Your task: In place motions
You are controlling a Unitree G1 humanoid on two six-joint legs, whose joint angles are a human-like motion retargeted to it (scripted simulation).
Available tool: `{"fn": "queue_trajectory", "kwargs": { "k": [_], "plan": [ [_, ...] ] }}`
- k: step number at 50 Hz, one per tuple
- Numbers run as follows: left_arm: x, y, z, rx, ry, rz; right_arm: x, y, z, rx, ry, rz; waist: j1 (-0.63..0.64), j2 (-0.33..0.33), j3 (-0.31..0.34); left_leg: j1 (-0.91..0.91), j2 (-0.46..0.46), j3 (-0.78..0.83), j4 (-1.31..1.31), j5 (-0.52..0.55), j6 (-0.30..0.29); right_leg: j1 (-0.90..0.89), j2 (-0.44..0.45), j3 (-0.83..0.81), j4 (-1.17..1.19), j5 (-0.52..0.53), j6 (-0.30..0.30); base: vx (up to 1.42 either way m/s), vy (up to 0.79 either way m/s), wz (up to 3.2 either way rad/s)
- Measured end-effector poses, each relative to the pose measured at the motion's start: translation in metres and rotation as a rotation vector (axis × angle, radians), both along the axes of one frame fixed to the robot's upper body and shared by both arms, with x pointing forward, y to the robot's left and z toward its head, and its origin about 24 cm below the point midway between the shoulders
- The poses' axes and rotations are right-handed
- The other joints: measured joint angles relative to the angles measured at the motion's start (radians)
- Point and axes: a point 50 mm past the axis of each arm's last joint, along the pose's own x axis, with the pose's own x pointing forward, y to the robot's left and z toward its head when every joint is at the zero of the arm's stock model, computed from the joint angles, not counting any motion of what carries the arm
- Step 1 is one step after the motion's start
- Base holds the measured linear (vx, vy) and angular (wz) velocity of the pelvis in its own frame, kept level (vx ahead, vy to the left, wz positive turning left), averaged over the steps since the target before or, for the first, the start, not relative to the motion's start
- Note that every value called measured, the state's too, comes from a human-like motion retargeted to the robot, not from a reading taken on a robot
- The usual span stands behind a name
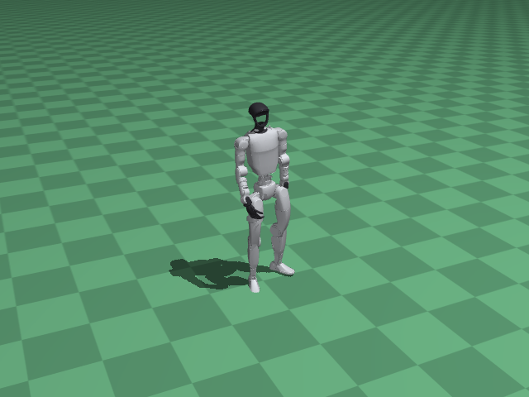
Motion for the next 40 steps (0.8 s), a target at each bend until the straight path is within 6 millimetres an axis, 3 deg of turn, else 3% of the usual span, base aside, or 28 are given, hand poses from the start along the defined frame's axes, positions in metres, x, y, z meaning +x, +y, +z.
{"fn": "queue_trajectory", "kwargs": {
  "k": [2,5,8,10,12,15,19,21,24,27,30,33,35,37,40],
  "plan": [
    [-0.001,0.0,0.0,-0.001,0.005,0.004,0.044,0.007,0.022,0.034,-0.202,-0.05,-0.01,0.003,-0.003,-0.001,0.001,-0.005,0.001,-0.001,0.0,-0.003,-0.001,-0.005,0.001,0.002,0.0,0.0,0.0,0.0],
    [0.0,0.0,0.0,-0.002,0.007,-0.004,0.105,0.02,0.071,0.103,-0.517,-0.104,-0.004,0.005,-0.007,0.0,0.003,0.005,0.0,0.0,0.001,-0.006,0.002,0.006,0.002,0.003,-0.001,0.0,0.0,-0.06],
    [0.001,0.001,0.0,-0.003,0.004,-0.013,0.152,0.032,0.143,0.193,-0.871,-0.11,-0.002,0.005,-0.014,-0.002,0.002,0.005,0.0,0.0,0.001,-0.007,0.002,0.006,0.002,0.002,-0.001,0.0,0.0,0.0],
    [0.0,0.001,0.0,-0.005,0.004,-0.011,0.169,0.037,0.198,0.22,-1.127,-0.062,0.001,0.003,-0.022,-0.005,-0.001,0.002,0.0,0.001,0.002,-0.008,0.001,0.003,0.002,0.001,-0.001,0.0,0.0,0.0],
    [-0.001,0.001,0.0,-0.003,0.008,-0.009,0.174,0.037,0.251,0.176,-1.388,0.027,0.006,-0.002,-0.033,-0.009,-0.003,-0.001,0.0,0.001,0.002,-0.009,-0.001,0.0,0.002,0.0,-0.001,0.0,0.0,0.0],
    [-0.003,0.001,0.0,-0.001,0.017,-0.007,0.167,0.034,0.325,0.005,-1.804,0.141,0.016,-0.01,-0.049,-0.015,-0.007,-0.007,0.0,0.002,0.001,-0.011,-0.004,-0.004,0.002,-0.003,0.0,0.0,0.0,0.0],
    [-0.006,0.0,0.001,0.002,0.023,0.02,0.136,0.02,0.405,-0.24,-2.396,-0.09,0.021,-0.017,-0.065,-0.021,-0.01,-0.015,-0.001,-0.001,0.002,-0.012,-0.005,-0.012,0.002,-0.006,0.001,0.0,0.0,0.0],
    [-0.007,-0.001,0.001,0.004,0.024,0.039,0.116,0.017,0.432,-0.314,-2.678,-0.225,0.018,-0.019,-0.071,-0.023,-0.01,-0.023,0.0,-0.002,0.001,-0.012,-0.006,-0.019,0.003,-0.007,0.003,0.0,-0.02,0.22],
    [-0.008,-0.001,0.001,0.006,0.029,0.048,0.108,0.014,0.454,-0.387,-2.869,-0.373,0.007,-0.018,-0.082,-0.026,-0.011,-0.038,0.001,-0.006,-0.001,-0.011,-0.009,-0.034,0.004,-0.01,0.004,-0.01,-0.01,0.26],
    [-0.009,0.0,0.001,0.005,0.032,0.045,0.123,0.016,0.466,-0.413,-2.824,-0.404,0.002,-0.018,-0.088,-0.027,-0.013,-0.047,0.002,-0.007,-0.002,-0.011,-0.011,-0.044,0.004,-0.01,0.005,0.0,0.0,0.07],
    [-0.008,-0.001,0.001,0.005,0.03,0.042,0.15,0.019,0.469,-0.381,-2.613,-0.398,0.006,-0.018,-0.089,-0.027,-0.012,-0.046,0.003,-0.006,-0.002,-0.011,-0.012,-0.042,0.004,-0.009,0.005,0.0,0.0,0.0],
    [-0.005,0.0,0.001,0.008,0.026,0.034,0.18,0.023,0.459,-0.355,-2.236,-0.132,0.011,-0.02,-0.085,-0.026,-0.012,-0.042,0.004,-0.004,-0.001,-0.01,-0.012,-0.039,0.004,-0.009,0.004,0.0,0.0,0.0],
    [-0.005,0.001,0.001,0.009,0.025,0.034,0.188,0.027,0.446,-0.281,-2.046,0.038,0.011,-0.021,-0.085,-0.025,-0.014,-0.043,0.003,-0.003,0.0,-0.008,-0.012,-0.041,0.004,-0.009,0.004,0.0,0.0,0.0],
    [-0.006,0.0,0.001,0.009,0.025,0.042,0.181,0.028,0.446,-0.213,-2.087,0.024,0.006,-0.021,-0.085,-0.025,-0.016,-0.048,0.001,-0.002,0.0,-0.007,-0.012,-0.046,0.003,-0.01,0.005,0.0,0.0,0.0],
    [-0.006,0.0,0.001,0.009,0.027,0.06,0.146,0.021,0.457,-0.146,-2.437,-0.17,-0.008,-0.017,-0.084,-0.028,-0.018,-0.057,0.001,-0.004,0.001,-0.006,-0.011,-0.056,0.002,-0.011,0.006,0.01,0.0,0.06]
  ]
}}
